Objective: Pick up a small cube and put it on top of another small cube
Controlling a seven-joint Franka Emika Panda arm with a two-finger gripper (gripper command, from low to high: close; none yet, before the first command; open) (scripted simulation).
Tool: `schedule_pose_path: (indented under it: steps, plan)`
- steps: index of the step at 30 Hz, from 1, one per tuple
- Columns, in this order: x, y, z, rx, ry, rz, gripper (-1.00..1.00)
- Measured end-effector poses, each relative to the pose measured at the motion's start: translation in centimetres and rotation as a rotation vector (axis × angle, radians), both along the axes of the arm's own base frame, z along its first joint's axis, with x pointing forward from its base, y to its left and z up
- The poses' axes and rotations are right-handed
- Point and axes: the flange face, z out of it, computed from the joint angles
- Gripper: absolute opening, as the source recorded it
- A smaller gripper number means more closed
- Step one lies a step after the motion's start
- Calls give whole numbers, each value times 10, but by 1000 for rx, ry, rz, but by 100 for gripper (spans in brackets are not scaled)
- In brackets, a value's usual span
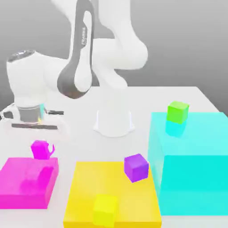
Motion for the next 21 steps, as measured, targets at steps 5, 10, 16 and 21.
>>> schedule_pose_path:
  steps: [5,10,16,21]
  plan:
    - [32,68,25,2,-14,435,-100]
    - [47,143,51,-9,-23,871,-100]
    - [46,233,67,-40,-31,1394,-100]
    - [44,247,27,-49,-31,1479,100]
